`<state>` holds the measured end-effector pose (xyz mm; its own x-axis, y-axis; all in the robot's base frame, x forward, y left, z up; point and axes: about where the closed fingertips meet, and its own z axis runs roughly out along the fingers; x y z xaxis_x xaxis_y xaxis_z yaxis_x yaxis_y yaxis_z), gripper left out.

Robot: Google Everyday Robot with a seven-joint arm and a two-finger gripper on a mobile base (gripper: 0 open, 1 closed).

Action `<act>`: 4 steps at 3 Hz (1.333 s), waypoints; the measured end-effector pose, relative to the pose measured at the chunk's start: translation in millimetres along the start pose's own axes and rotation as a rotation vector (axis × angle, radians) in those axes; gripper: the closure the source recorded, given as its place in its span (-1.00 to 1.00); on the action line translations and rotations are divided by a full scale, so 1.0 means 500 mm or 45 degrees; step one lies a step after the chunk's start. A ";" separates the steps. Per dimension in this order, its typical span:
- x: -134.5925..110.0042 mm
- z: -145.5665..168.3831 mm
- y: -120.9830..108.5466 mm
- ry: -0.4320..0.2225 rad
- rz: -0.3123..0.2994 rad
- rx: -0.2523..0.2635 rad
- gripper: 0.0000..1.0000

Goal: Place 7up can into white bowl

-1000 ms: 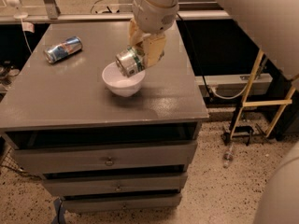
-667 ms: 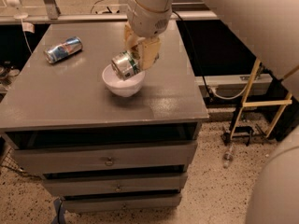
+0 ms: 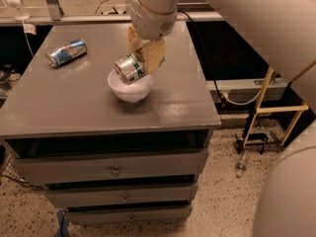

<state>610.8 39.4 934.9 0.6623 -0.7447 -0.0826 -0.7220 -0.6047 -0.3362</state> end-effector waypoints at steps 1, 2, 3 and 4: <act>-0.001 0.002 -0.002 -0.001 -0.001 0.002 0.03; -0.002 0.005 -0.004 -0.002 -0.002 0.005 -0.42; -0.003 0.008 -0.006 -0.003 -0.004 0.007 -0.90; -0.003 0.010 -0.007 -0.003 -0.004 0.008 -1.00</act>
Offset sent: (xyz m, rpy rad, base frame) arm 0.0006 0.0010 -0.0007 0.0012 -0.0010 0.0007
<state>613.3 44.1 931.3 0.6652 -0.7419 -0.0839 -0.7185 -0.6055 -0.3424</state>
